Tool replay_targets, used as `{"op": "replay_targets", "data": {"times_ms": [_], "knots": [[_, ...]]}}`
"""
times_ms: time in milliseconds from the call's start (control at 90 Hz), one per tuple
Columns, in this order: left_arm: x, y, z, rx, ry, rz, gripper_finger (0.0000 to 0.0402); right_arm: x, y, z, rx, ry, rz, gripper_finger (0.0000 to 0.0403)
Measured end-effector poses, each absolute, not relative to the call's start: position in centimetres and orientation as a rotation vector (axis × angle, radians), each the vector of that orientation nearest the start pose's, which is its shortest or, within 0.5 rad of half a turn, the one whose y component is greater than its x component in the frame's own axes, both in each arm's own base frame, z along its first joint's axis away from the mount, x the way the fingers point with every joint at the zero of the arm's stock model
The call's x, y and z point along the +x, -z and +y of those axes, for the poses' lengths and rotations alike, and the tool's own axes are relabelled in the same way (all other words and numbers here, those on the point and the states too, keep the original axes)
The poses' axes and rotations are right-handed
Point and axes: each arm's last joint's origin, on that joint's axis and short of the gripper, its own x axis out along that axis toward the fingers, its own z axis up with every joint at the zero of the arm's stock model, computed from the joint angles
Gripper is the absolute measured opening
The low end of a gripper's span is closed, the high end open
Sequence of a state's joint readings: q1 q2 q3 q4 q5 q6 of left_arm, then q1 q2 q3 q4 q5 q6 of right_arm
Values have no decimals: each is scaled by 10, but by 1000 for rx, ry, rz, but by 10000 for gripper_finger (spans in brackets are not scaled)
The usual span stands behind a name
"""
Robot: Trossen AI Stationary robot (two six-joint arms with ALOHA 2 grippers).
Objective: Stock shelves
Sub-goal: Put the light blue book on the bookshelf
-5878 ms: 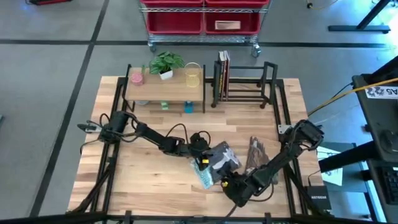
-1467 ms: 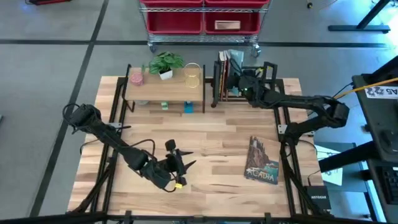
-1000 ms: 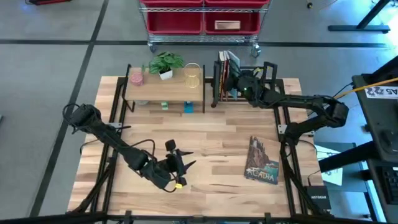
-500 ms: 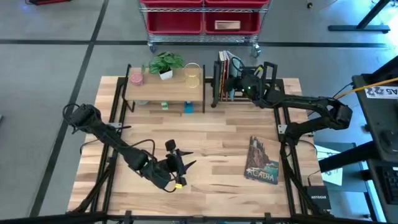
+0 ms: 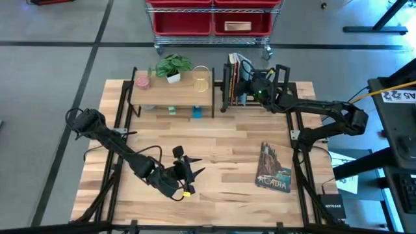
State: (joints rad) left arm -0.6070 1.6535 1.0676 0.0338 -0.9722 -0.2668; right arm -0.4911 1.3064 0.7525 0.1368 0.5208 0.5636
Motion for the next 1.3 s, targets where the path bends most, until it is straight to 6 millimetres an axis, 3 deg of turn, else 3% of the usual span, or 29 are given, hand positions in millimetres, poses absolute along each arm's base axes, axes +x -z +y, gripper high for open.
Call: {"op": "replay_targets", "data": {"times_ms": [256,556,689,1300], "knots": [[302,-237,-180,134,-402,338,153,237,-243,-142,491,1064,160,57],[302,-237,-180,134,-402,338,153,241,-247,-141,475,930,154,182],[302,-237,-180,127,-403,337,153,242,-252,-140,483,884,156,215],[302,-237,-181,126,-400,338,153,244,-291,-137,454,787,436,221]]}}
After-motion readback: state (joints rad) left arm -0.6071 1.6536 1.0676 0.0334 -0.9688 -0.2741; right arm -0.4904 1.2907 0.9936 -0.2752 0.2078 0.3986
